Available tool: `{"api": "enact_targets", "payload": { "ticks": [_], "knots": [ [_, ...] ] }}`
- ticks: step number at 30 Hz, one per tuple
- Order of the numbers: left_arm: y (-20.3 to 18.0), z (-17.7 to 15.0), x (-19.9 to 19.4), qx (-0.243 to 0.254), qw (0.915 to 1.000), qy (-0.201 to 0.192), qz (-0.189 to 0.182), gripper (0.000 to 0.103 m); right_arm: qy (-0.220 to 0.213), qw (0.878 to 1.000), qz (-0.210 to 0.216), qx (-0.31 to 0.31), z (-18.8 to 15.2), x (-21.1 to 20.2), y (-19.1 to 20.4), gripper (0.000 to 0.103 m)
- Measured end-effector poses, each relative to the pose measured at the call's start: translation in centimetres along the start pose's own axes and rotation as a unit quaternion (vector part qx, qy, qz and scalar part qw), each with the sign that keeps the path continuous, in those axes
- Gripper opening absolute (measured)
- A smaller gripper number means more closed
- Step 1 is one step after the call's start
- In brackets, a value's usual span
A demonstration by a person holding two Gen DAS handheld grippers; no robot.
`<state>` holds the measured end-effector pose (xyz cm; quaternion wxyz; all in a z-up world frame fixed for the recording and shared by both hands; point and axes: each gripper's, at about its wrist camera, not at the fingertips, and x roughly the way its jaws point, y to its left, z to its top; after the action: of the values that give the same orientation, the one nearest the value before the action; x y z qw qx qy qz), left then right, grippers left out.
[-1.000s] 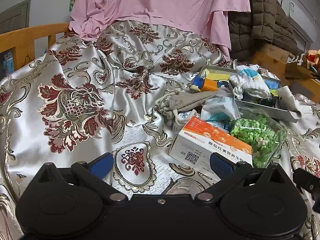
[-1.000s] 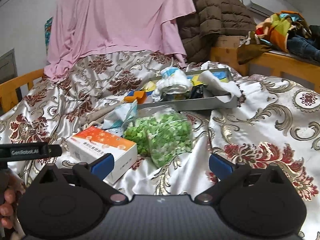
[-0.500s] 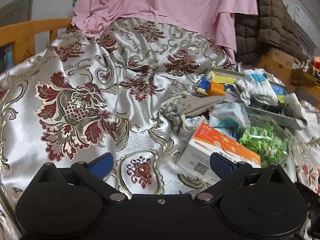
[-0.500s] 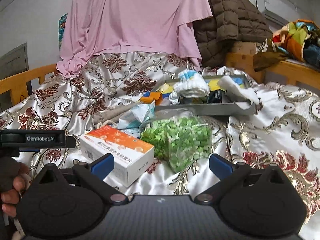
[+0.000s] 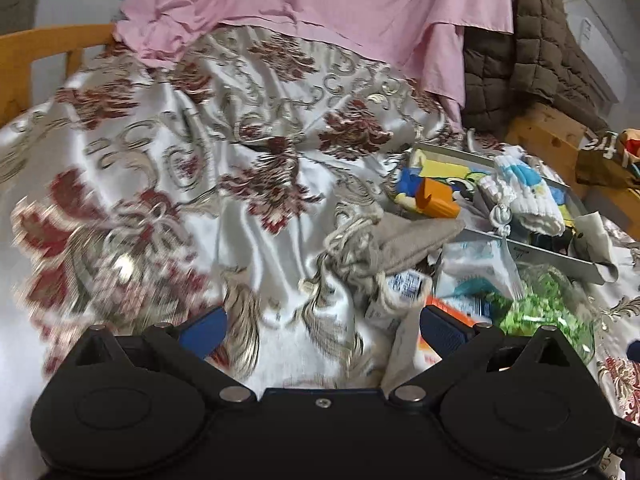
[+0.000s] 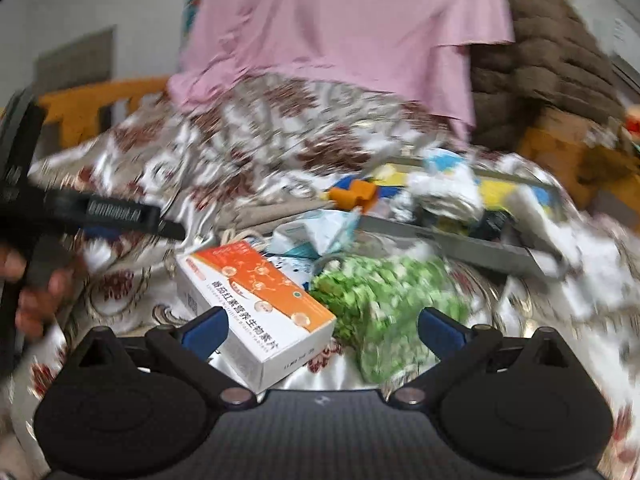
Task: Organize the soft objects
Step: 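Move both open tools back over the pile of soft items, then grasp the beige burlap drawstring bag with the left tool while the right tool grasps the wet-wipes packet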
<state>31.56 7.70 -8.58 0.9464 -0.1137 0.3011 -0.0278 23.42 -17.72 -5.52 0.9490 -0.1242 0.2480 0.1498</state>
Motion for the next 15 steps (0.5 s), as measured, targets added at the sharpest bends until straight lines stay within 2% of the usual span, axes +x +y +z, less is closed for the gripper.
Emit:
{"api": "enact_targets", "payload": {
  "ticks": [4, 8, 15],
  "knots": [
    [0.8, 1.9, 2.1, -0.002, 0.9997, 0.002, -0.026, 0.102, 0.017, 0.998, 0.016, -0.057, 2.4, 1.8, -0.5, 0.103],
    [0.9, 3.3, 3.9, 0.001, 0.9989, -0.002, -0.047, 0.102, 0.033, 0.995, 0.023, -0.088, 4.4, 4.0, -0.9, 0.103],
    [0.6, 4.3, 7.3, 0.023, 0.9982, 0.003, -0.055, 0.102, 0.067, 0.986, 0.04, -0.146, 6.7, 8.0, -1.2, 0.103]
  ]
}}
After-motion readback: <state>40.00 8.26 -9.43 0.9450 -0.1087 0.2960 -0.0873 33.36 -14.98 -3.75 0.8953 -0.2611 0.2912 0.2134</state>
